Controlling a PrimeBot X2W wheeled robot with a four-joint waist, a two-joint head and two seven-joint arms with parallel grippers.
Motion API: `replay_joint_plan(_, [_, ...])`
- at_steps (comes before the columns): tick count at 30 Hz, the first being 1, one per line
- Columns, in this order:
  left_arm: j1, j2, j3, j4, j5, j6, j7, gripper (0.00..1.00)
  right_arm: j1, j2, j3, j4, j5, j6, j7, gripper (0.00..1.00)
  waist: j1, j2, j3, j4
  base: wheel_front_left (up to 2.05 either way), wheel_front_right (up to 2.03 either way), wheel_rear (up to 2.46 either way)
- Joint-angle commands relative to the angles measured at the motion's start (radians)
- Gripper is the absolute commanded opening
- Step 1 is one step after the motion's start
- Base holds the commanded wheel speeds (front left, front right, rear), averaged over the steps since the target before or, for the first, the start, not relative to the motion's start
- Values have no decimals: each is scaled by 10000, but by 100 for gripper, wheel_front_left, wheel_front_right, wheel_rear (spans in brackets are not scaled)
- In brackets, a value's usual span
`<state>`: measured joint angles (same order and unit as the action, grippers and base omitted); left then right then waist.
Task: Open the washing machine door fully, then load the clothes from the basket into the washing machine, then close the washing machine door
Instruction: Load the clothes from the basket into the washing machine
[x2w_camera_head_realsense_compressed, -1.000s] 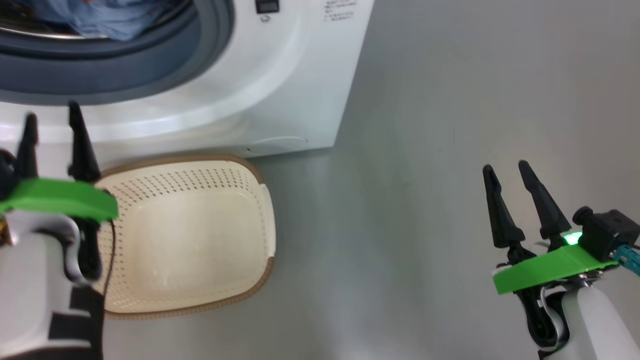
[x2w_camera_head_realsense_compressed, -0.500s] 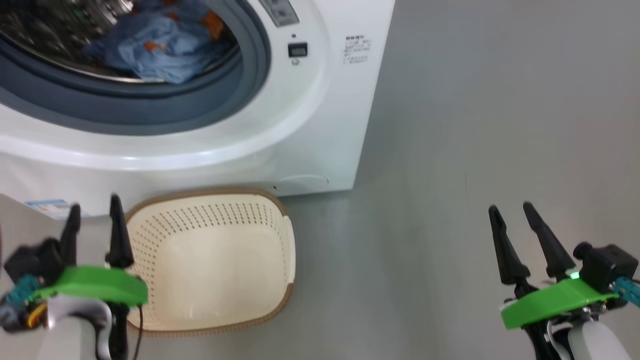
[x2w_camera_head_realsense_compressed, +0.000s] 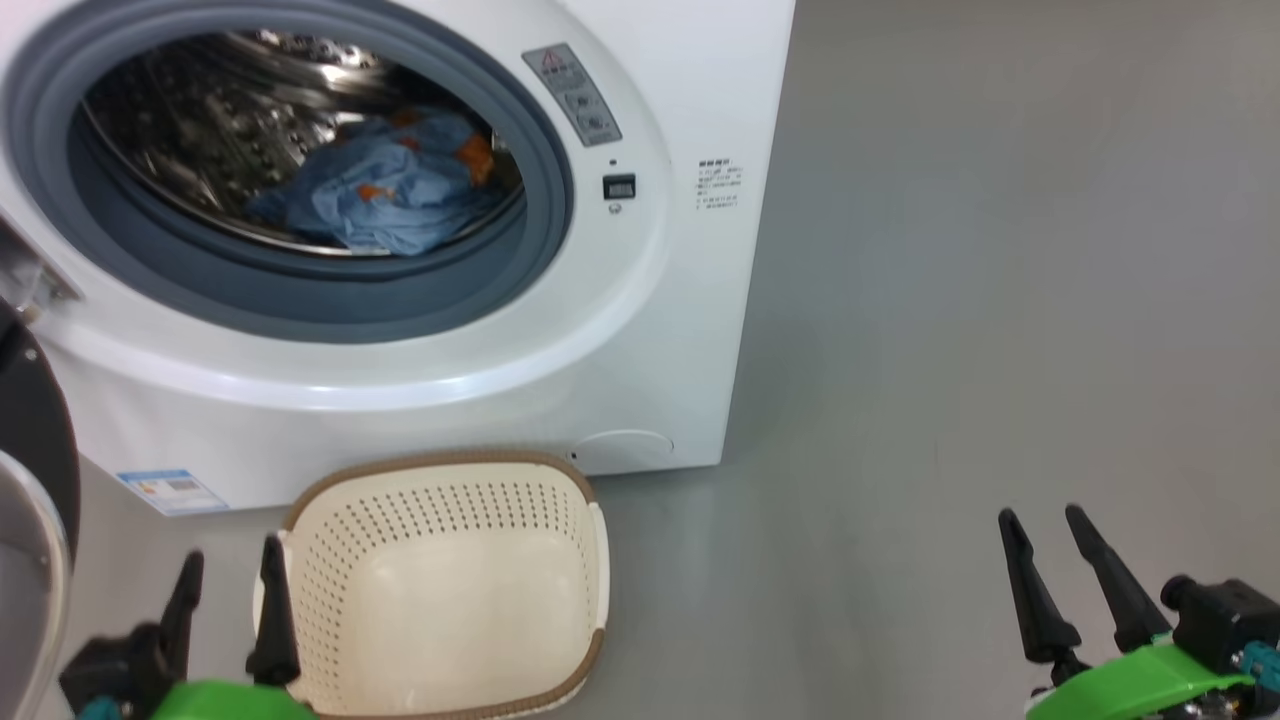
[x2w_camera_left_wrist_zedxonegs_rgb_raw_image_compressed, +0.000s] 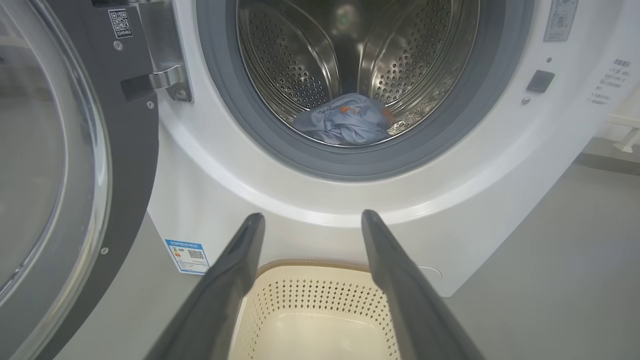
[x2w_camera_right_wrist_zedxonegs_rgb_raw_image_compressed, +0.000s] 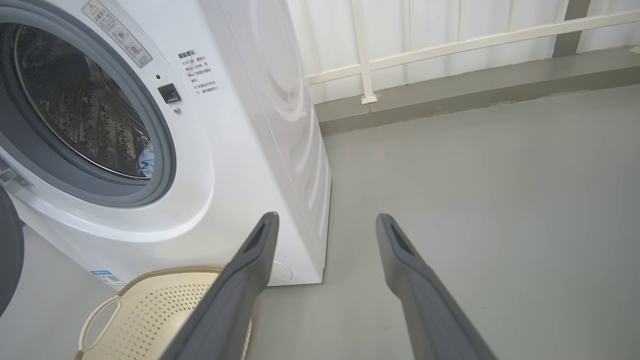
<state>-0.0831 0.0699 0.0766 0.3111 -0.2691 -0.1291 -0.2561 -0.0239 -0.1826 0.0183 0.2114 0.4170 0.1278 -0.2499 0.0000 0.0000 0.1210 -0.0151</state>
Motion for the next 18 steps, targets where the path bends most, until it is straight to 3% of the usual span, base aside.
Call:
replay_joint_plan(1, [102,145,292,-368,61,-15,-57,100,101,-147,163,-214,51,29,-119,100,0,0,-306,-2,0,0,0])
replay_joint_plan(18, [1708,8,557,-1673,183,-15,-57,100,817,-143,-58,-321,77,29,-119,100,0,0,-837,-104,0,0,0])
